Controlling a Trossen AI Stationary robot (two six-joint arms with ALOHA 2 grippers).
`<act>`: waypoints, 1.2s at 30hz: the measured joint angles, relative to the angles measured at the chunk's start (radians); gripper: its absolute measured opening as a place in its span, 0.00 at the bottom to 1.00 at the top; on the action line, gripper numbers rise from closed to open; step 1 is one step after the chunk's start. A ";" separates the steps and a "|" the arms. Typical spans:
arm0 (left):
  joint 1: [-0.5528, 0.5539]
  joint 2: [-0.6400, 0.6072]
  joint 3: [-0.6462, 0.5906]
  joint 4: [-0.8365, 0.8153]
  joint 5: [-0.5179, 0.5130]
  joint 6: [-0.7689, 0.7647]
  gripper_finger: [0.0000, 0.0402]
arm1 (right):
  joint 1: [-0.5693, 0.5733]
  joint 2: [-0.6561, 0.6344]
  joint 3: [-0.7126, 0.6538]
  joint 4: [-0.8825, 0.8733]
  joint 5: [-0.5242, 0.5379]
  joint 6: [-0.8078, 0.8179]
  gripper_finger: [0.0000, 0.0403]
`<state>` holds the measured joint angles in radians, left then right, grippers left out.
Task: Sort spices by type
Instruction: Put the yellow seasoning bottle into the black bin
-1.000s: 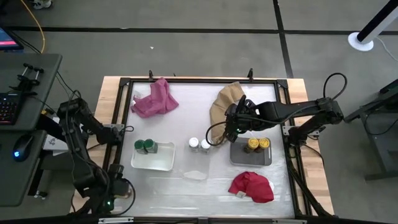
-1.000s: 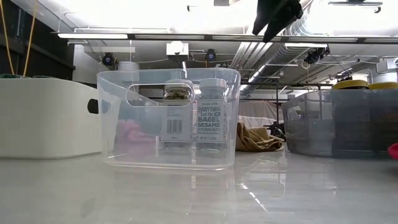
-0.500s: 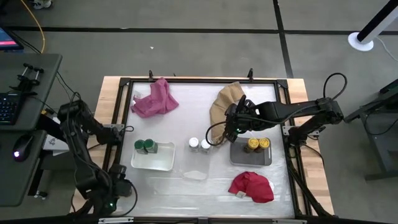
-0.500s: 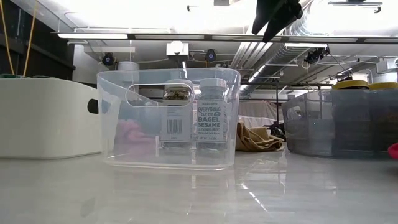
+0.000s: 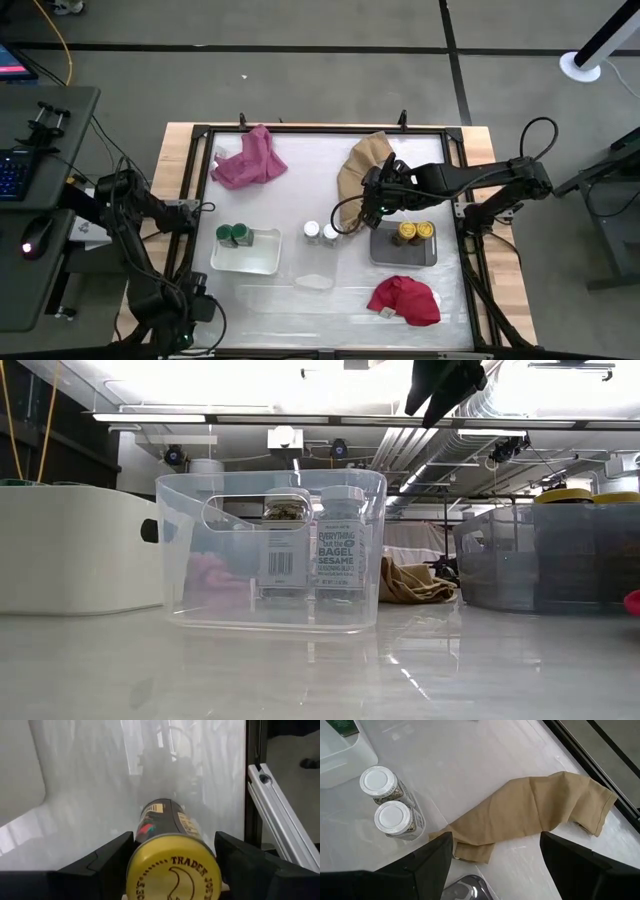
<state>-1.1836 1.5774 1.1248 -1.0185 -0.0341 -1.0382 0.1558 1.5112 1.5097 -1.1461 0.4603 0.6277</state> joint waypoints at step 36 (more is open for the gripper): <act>0.499 -0.308 0.000 0.008 -0.325 0.559 0.48 | 0.111 -0.123 0.000 -0.026 -0.045 0.127 0.73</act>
<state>-0.6841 1.2694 1.1252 -1.0104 -0.3594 -0.4792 0.2670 1.3886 1.5097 -1.1717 0.4149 0.7546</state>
